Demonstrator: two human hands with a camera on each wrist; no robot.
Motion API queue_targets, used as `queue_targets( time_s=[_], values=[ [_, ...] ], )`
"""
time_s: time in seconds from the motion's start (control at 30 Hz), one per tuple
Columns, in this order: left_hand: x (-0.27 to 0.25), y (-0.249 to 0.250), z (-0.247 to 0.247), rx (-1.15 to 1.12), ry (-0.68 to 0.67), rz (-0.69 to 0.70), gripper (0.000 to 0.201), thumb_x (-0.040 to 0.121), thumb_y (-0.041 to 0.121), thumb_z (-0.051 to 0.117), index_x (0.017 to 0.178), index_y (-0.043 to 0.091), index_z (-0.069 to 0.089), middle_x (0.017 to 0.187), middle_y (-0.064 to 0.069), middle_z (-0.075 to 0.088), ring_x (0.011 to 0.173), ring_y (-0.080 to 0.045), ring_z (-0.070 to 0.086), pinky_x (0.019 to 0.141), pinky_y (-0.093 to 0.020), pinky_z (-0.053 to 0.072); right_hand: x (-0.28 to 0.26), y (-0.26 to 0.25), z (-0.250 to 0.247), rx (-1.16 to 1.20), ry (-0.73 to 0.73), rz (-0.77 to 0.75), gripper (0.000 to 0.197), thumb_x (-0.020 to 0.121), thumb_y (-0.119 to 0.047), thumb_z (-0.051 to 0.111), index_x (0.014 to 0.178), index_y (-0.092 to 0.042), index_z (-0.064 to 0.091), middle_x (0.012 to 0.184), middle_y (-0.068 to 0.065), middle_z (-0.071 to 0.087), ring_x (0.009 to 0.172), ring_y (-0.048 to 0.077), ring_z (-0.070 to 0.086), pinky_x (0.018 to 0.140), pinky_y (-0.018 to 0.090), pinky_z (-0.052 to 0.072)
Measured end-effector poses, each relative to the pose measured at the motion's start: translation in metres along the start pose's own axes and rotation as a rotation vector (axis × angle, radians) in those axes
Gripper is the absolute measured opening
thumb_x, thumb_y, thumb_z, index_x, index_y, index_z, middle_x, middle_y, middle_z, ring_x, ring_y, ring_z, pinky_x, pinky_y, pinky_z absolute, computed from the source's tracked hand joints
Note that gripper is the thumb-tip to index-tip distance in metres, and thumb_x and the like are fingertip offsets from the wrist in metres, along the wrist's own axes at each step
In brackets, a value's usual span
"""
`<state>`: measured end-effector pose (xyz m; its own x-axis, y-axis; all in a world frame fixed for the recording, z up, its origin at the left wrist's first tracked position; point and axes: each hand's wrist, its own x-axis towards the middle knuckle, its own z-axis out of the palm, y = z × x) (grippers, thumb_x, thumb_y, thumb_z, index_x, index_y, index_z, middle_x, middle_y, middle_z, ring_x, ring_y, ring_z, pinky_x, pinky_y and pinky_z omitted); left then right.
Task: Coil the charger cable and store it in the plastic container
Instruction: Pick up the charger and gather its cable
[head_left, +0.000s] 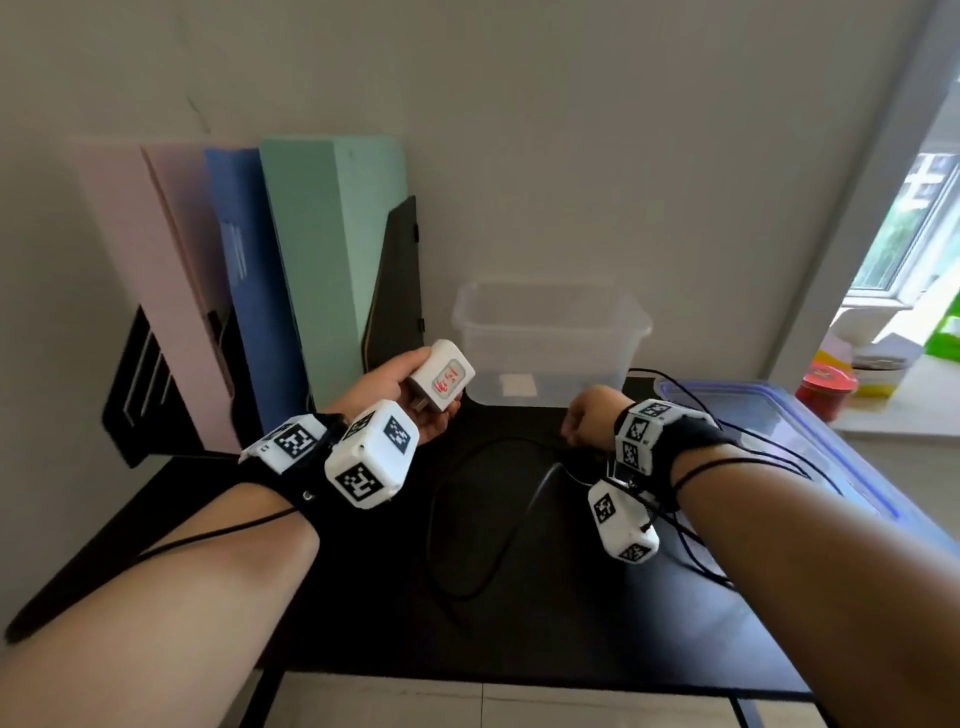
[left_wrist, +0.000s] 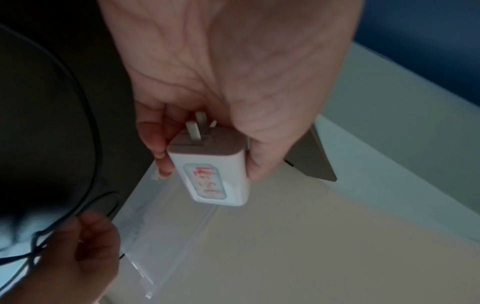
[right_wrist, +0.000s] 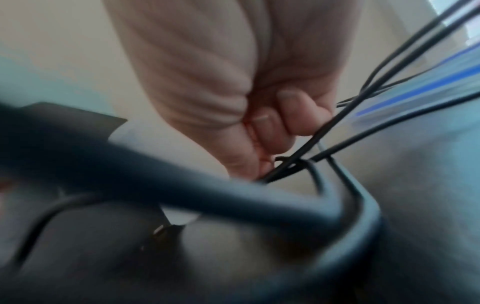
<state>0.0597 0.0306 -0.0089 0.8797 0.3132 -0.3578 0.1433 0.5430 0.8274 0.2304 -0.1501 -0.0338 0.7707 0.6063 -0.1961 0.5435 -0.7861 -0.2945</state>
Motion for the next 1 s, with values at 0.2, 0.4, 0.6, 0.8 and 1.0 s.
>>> queue_targets(
  time_s=[0.2, 0.4, 0.6, 0.8, 1.0],
  values=[
    [0.012, -0.006, 0.012, 0.004, -0.01, -0.016, 0.044, 0.09, 0.044, 0.048, 0.108, 0.006, 0.06, 0.089, -0.014, 0.063, 0.077, -0.021, 0.059, 0.063, -0.03, 0.053, -0.009, 0.013, -0.028, 0.582, 0.114, -0.15, 0.024, 0.086, 0.002, 0.059, 0.072, -0.017, 0.054, 0.086, 0.013, 0.066, 0.069, 0.007, 0.059, 0.054, 0.011, 0.041],
    [0.022, -0.014, 0.013, 0.11, -0.097, -0.089, 0.038, 0.087, 0.05, 0.049, 0.105, 0.018, 0.061, 0.104, -0.006, 0.071, 0.11, -0.025, 0.061, 0.081, -0.063, 0.041, -0.024, 0.019, -0.042, 0.87, 0.016, -0.151, 0.024, 0.089, 0.011, 0.048, 0.099, -0.01, 0.052, 0.086, 0.004, 0.063, 0.062, 0.012, 0.054, 0.044, 0.012, 0.046],
    [0.03, -0.017, 0.023, -0.031, -0.001, 0.069, 0.038, 0.093, 0.041, 0.045, 0.107, 0.01, 0.06, 0.091, -0.011, 0.07, 0.09, -0.022, 0.065, 0.103, -0.047, 0.038, -0.041, 0.035, -0.053, 0.823, -0.064, -0.175, 0.025, 0.089, 0.003, 0.054, 0.101, -0.017, 0.063, 0.102, -0.003, 0.065, 0.081, 0.009, 0.063, 0.064, 0.015, 0.054],
    [0.012, 0.019, 0.051, -0.249, -0.045, 0.305, 0.037, 0.093, 0.042, 0.04, 0.09, 0.012, 0.062, 0.063, -0.007, 0.074, 0.076, -0.022, 0.067, 0.111, -0.049, 0.028, -0.064, 0.062, -0.083, 0.804, 0.004, -0.16, 0.023, 0.086, 0.003, 0.06, 0.085, -0.018, 0.069, 0.076, -0.005, 0.074, 0.063, 0.006, 0.067, 0.063, 0.017, 0.052],
    [-0.005, 0.04, 0.075, -0.28, -0.091, 0.432, 0.035, 0.093, 0.042, 0.04, 0.087, 0.015, 0.061, 0.064, -0.003, 0.074, 0.061, -0.018, 0.071, 0.102, -0.043, 0.036, -0.082, 0.072, -0.09, 0.694, 0.056, -0.159, 0.01, 0.082, -0.005, 0.068, 0.078, -0.015, 0.07, 0.06, -0.006, 0.07, 0.05, 0.001, 0.059, 0.044, 0.011, 0.038]
  ],
)
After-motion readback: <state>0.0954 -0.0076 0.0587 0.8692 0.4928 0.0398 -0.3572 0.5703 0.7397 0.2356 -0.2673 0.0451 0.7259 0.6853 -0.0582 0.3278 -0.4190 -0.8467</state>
